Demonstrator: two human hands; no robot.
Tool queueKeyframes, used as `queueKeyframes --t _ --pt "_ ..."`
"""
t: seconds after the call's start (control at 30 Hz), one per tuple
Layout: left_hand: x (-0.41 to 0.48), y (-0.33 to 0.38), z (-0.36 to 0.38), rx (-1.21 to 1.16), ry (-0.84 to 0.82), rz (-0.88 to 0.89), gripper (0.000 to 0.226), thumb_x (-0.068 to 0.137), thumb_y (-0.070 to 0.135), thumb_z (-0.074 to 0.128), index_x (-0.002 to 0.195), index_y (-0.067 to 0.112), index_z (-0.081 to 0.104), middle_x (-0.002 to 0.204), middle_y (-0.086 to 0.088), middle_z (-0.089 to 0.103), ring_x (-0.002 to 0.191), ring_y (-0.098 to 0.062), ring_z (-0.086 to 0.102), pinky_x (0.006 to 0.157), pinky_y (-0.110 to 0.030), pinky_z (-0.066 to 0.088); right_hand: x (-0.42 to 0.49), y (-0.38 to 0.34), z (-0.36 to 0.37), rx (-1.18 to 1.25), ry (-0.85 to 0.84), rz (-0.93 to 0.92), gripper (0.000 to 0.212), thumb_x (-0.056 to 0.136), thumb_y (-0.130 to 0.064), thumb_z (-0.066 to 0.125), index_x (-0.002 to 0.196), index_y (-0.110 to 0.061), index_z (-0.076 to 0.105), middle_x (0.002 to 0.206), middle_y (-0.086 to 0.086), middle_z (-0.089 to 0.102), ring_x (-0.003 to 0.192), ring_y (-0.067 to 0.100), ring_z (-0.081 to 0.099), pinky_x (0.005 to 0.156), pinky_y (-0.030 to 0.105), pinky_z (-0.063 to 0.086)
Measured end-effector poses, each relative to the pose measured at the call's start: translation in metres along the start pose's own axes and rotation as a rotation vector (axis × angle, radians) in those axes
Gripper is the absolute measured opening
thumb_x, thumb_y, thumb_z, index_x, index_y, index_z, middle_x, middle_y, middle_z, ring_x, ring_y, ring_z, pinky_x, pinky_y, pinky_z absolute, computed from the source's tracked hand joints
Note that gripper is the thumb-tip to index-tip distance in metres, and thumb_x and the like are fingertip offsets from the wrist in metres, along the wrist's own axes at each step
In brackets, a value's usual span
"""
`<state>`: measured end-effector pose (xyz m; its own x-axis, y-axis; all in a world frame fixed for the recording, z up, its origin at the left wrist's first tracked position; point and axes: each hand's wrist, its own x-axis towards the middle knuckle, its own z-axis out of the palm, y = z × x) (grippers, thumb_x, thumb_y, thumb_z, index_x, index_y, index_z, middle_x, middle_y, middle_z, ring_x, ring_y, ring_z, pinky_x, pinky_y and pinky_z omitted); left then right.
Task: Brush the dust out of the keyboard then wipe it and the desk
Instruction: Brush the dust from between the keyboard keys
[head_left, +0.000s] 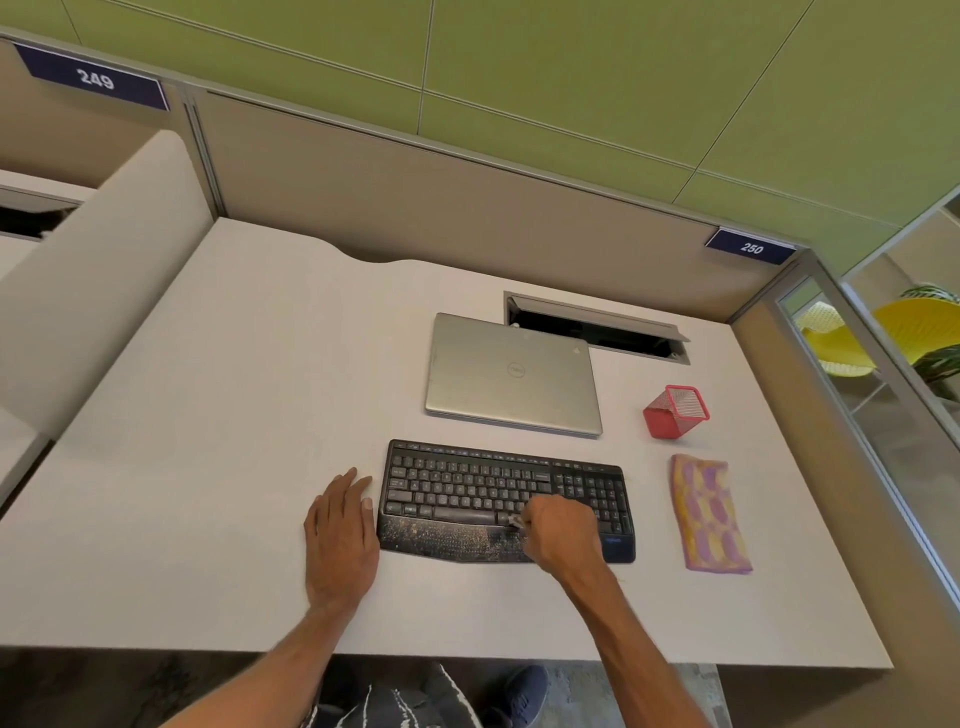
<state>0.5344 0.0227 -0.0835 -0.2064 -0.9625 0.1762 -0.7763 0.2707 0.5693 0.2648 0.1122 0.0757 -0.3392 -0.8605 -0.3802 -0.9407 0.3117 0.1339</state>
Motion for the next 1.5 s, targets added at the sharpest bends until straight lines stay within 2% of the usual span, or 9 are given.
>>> queueKeyframes --t 0.1,0.27,0.47,0.63,0.8,0.93,1.03,1.27,1.5 --pt "0.000 0.000 -0.001 -0.002 0.002 0.002 0.043 0.116 0.029 0.033 0.148 0.019 0.060 0.160 -0.002 0.053 0.153 -0.025 0.045 0.128 -0.047 0.034 -0.002 -0.012 0.003 0.022 0.016 -0.063 0.006 0.096 -0.024 0.067 0.099 -0.021 0.071 0.087 -0.002 0.069 0.075 0.019 0.064 0.080 0.038 0.060" --pt "0.000 -0.001 -0.002 -0.018 0.006 0.009 0.044 0.116 0.030 0.033 0.148 0.019 0.061 0.160 -0.002 0.053 0.153 -0.025 0.045 0.127 -0.047 0.036 -0.004 -0.007 0.003 0.218 0.135 0.003 0.022 0.104 -0.035 0.056 0.089 -0.030 0.071 0.071 -0.012 0.064 0.059 0.007 0.054 0.060 0.025 0.042" --pt "0.000 -0.002 0.000 -0.019 0.007 0.009 0.044 0.116 0.030 0.032 0.148 0.019 0.061 0.160 -0.002 0.053 0.153 -0.025 0.045 0.127 -0.047 0.034 -0.003 -0.019 0.012 0.219 0.105 0.043 0.014 0.100 -0.028 0.059 0.096 -0.025 0.072 0.080 -0.007 0.069 0.069 0.015 0.064 0.074 0.035 0.060" --pt "0.000 -0.003 0.001 -0.024 0.006 0.000 0.044 0.116 0.031 0.032 0.148 0.020 0.061 0.161 -0.001 0.053 0.153 -0.024 0.045 0.127 -0.047 0.034 -0.009 -0.032 0.016 0.248 0.077 -0.018 0.021 0.103 -0.041 0.058 0.096 -0.029 0.074 0.074 -0.011 0.066 0.062 0.011 0.058 0.067 0.029 0.054" --pt "0.000 -0.006 0.002 -0.031 0.008 0.006 0.045 0.117 0.032 0.031 0.148 0.021 0.061 0.161 0.001 0.052 0.153 -0.024 0.045 0.127 -0.047 0.035 -0.002 -0.023 0.011 0.240 0.186 0.081 0.020 0.103 -0.036 0.056 0.095 -0.027 0.072 0.074 -0.010 0.067 0.064 0.013 0.063 0.068 0.032 0.059" --pt "0.000 -0.006 0.003 -0.042 0.002 0.008 0.045 0.117 0.033 0.030 0.148 0.022 0.060 0.161 0.001 0.052 0.154 -0.023 0.044 0.127 -0.048 0.035 -0.004 -0.032 0.017 0.197 0.094 0.043 0.013 0.101 -0.028 0.059 0.103 -0.023 0.071 0.080 -0.006 0.069 0.070 0.016 0.065 0.072 0.034 0.059" --pt "-0.001 -0.006 0.002 -0.051 0.005 0.008 0.046 0.117 0.034 0.030 0.149 0.022 0.060 0.161 0.001 0.052 0.154 -0.022 0.044 0.127 -0.047 0.035 -0.006 -0.037 0.021 0.215 0.056 -0.011 0.018 0.103 -0.036 0.059 0.102 -0.025 0.074 0.073 -0.011 0.066 0.063 0.011 0.062 0.065 0.029 0.056" --pt "-0.001 -0.006 0.002 -0.058 0.007 0.006 0.045 0.116 0.033 0.031 0.148 0.022 0.060 0.161 0.002 0.052 0.154 -0.022 0.044 0.128 -0.047 0.034 -0.001 -0.026 0.004 0.244 0.186 0.050 0.022 0.106 -0.037 0.054 0.103 -0.028 0.074 0.075 -0.011 0.066 0.061 0.011 0.057 0.064 0.028 0.050" --pt "-0.001 -0.007 0.002 -0.058 0.000 0.003 0.045 0.116 0.033 0.030 0.148 0.023 0.060 0.162 0.003 0.051 0.154 -0.021 0.043 0.128 -0.047 0.035 -0.006 -0.050 0.019 0.229 0.052 -0.074 0.020 0.104 -0.034 0.059 0.098 -0.025 0.076 0.071 -0.009 0.066 0.059 0.011 0.059 0.061 0.026 0.054"
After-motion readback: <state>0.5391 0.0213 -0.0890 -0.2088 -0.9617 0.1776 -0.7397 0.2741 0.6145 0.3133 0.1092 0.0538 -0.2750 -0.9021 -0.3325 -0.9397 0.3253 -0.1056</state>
